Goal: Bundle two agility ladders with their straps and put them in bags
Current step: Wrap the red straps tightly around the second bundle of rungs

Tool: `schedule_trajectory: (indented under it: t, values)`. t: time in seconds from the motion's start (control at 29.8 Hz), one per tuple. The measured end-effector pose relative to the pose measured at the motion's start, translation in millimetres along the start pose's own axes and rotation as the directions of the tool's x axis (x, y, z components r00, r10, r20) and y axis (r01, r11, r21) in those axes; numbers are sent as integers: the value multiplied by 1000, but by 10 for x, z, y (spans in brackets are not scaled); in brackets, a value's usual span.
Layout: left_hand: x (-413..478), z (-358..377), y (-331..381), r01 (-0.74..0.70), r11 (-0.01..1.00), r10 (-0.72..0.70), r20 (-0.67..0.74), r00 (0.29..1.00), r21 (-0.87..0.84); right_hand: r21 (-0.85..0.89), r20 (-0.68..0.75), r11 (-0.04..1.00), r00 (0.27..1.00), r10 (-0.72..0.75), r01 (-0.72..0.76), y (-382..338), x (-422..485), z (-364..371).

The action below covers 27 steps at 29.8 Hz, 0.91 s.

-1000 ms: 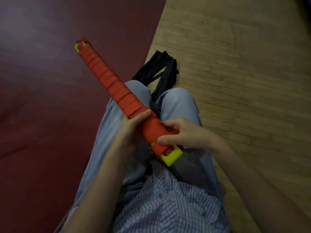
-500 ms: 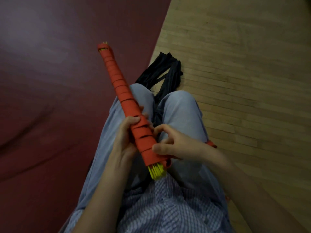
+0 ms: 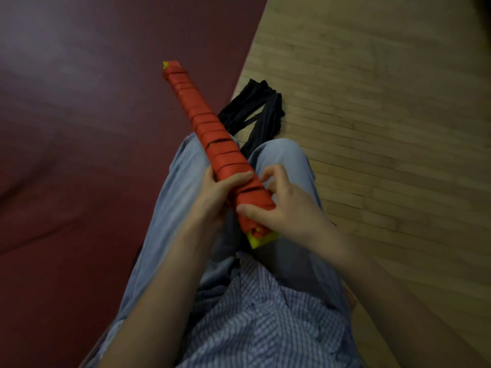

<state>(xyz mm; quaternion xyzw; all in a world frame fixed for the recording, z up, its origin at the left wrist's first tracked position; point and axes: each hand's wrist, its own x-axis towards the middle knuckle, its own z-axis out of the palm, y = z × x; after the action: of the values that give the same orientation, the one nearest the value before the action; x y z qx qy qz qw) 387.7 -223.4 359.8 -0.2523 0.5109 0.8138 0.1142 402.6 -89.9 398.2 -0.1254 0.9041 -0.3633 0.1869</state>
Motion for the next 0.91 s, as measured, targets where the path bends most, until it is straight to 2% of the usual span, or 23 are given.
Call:
schedule_trajectory:
  t: [0.03, 0.1, 0.13, 0.17, 0.24, 0.34, 0.44, 0.47, 0.54, 0.64, 0.71, 0.77, 0.84, 0.91]
  values:
    - [-21, -21, -19, 16, 999, -15, 24, 1000, -32, 192, 53, 977, 995, 82, -91, 70, -2, 22]
    - [-60, -81, -38, 37, 996, -29, 87, 996, -84, 479, 241, 828, 951, 195, -291, 164, 41, 94]
    - [-75, -90, -52, 55, 994, -42, 129, 991, -97, 518, 337, 773, 918, 209, -366, 212, 51, 133]
    - [-81, -137, -59, 69, 993, -53, 162, 985, -94, 514, 400, 764, 897, 188, -390, 243, 63, 193]
    - [-67, -195, -39, 95, 993, -81, 200, 976, -63, 490, 423, 805, 899, 116, -335, 241, 74, 233]
    - [-85, -208, 38, 158, 987, -156, 132, 979, -9, 347, 365, 912, 927, 87, -221, 127, 65, 222]
    - [-120, -140, 6, 134, 988, -134, -14, 991, 71, 46, 249, 988, 960, 131, -147, -59, -6, 246]
    - [-125, -116, -5, 114, 990, -108, -69, 992, 87, -106, 185, 989, 975, 122, -104, -134, -38, 274]
    - [-102, -67, -26, 81, 995, -70, -160, 985, 61, -380, 67, 925, 997, 32, -4, -232, -103, 348]
    - [-57, -26, -40, 31, 996, -12, -228, 974, 80, -497, -2, 866, 998, -65, 56, -199, -141, 398]
    - [-53, -31, -47, 39, 997, -22, -220, 975, 72, -376, 10, 921, 995, -103, 99, -114, -102, 314]
    - [-79, -76, -34, 94, 996, -95, -156, 983, -11, -82, 106, 989, 988, -115, 124, -25, -64, 202]
    - [-91, -162, -26, 137, 986, -144, -69, 987, -93, 114, 217, 984, 963, -157, 135, 51, -36, 111]
    - [-87, -252, -22, 169, 971, -170, 4, 985, -171, 193, 289, 969, 935, -204, 152, 93, -28, 45]
